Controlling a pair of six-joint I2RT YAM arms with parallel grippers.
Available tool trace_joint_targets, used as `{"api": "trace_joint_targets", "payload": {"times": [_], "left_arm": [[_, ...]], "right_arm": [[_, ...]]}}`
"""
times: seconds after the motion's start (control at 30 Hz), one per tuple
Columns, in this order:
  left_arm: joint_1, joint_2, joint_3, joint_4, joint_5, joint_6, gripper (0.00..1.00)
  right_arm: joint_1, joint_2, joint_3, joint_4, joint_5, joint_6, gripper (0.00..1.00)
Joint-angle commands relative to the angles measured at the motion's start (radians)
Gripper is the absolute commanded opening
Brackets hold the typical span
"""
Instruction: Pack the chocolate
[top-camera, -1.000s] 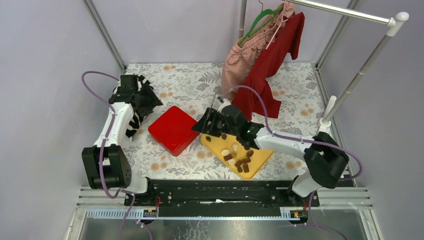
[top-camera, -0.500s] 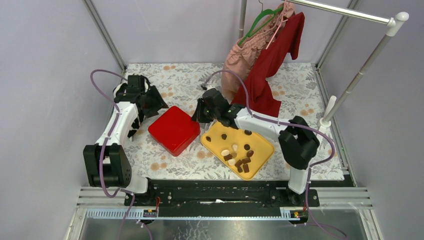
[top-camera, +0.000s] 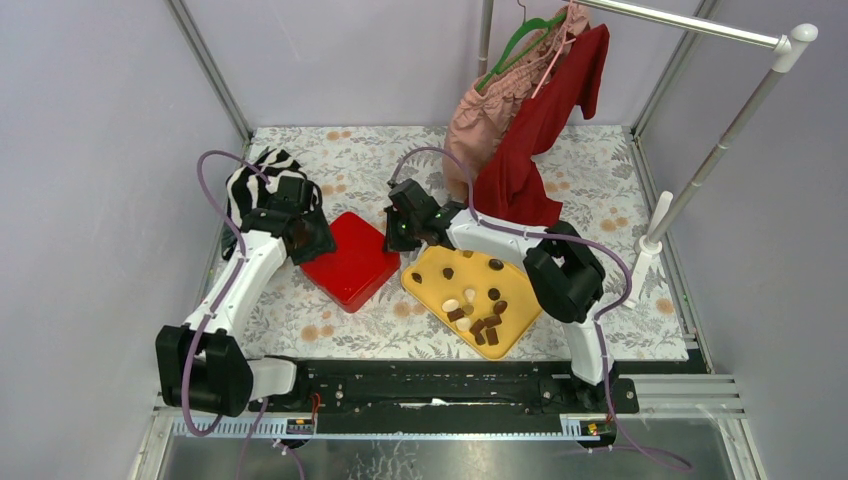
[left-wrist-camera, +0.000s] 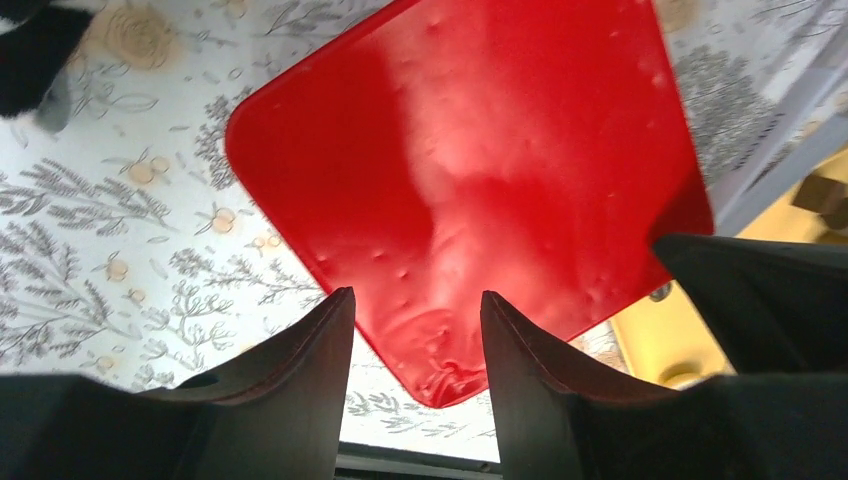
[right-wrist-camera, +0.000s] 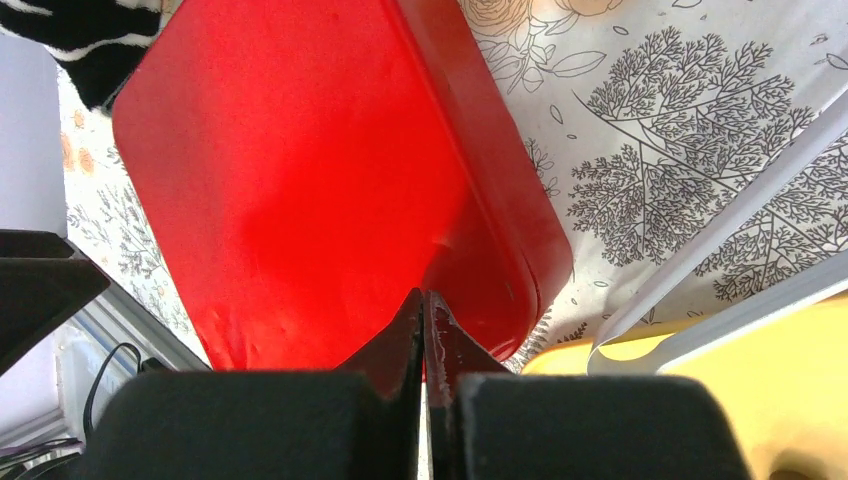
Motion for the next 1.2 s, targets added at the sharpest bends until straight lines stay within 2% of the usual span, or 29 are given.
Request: {"api": "trace_joint_targets", "payload": {"times": [0.0,0.43,0.5,0.67,0.8,0.87,0.97,1.17], "left_arm": [[-0.023,-0.033,-0.033,-0.04,-0.072,0.002,0.56],[-0.148,-0.019,-0.046,-0.08,-0.142,-0.021,0.52],[-0.158,-0.024,-0.017,-0.091,-0.149,-0.026,0.45],[-0.168,-0.02,-0.009,-0.091,-0.13,-0.036,0.36],[-0.172,-0.018,-0.135,-0.038,-0.096,-0.077,0.28],[-0.195,0.003,-0.209,0.035,-0.033,-0.091,0.2],[-0.249,0.069,-0.158,-0.026,-0.073,-0.109,0.19],[-0.251,-0.027,-0.03,-0.109,-0.137,-0.129,0.2]], "right_arm": [[0.002,-0.006,0.016,-0.009,0.009,-0.022,0.0],[0.002,0.001,-0.016,0.006,0.006,-0.011,0.0],[0.002,0.0,-0.018,0.006,0.009,-0.011,0.0],[0.002,-0.002,-0.017,0.007,0.012,-0.01,0.0],[0.002,0.001,-0.018,0.006,0.011,-0.009,0.0],[0.001,0.001,-0.023,0.01,0.008,-0.006,0.0],[0.002,-0.004,-0.031,0.009,0.013,-0.007,0.0],[0.001,-0.017,-0.05,0.024,0.01,-0.003,0.0]]}}
